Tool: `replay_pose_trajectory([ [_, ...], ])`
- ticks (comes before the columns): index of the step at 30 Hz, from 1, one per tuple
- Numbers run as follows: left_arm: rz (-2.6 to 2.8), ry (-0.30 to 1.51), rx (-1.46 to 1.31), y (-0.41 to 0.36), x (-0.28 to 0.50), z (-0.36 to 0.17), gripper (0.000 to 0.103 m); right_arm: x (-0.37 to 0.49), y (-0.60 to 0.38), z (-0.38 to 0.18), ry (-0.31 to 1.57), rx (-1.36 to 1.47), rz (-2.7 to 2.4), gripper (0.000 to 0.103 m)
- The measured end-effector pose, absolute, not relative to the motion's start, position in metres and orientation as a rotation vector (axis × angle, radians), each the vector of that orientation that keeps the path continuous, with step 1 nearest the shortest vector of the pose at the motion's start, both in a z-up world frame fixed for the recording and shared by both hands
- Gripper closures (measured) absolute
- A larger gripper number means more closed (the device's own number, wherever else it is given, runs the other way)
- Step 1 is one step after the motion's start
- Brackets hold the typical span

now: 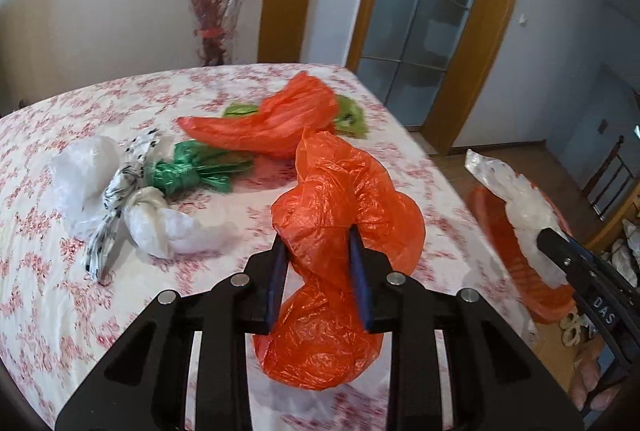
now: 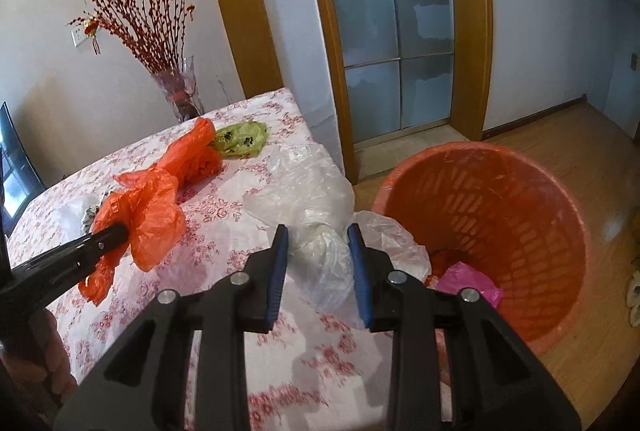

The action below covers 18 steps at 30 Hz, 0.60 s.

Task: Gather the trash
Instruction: 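Carry both bags to the wastebasket and lower them into it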

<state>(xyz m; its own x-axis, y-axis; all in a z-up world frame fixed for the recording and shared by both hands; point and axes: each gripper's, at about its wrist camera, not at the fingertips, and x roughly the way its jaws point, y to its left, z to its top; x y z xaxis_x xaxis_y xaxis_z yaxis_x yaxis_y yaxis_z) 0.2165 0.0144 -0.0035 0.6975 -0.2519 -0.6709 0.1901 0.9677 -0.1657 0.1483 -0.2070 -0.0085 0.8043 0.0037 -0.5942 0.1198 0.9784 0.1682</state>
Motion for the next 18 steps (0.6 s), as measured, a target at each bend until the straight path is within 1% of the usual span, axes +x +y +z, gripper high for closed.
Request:
replay_pose_trajectory([
  [7,-0.335,0.734,-0.071,-0.022,0.196,0.011,0.074,0.116,-0.237,0.004,0.588,0.229,-0.133,0.073],
  [18,-0.461,0.726,-0.022,-0.097,0.184,0.017,0.074,0.085,-0.297,0.011,0.531,0.278,-0.259,0.073],
])
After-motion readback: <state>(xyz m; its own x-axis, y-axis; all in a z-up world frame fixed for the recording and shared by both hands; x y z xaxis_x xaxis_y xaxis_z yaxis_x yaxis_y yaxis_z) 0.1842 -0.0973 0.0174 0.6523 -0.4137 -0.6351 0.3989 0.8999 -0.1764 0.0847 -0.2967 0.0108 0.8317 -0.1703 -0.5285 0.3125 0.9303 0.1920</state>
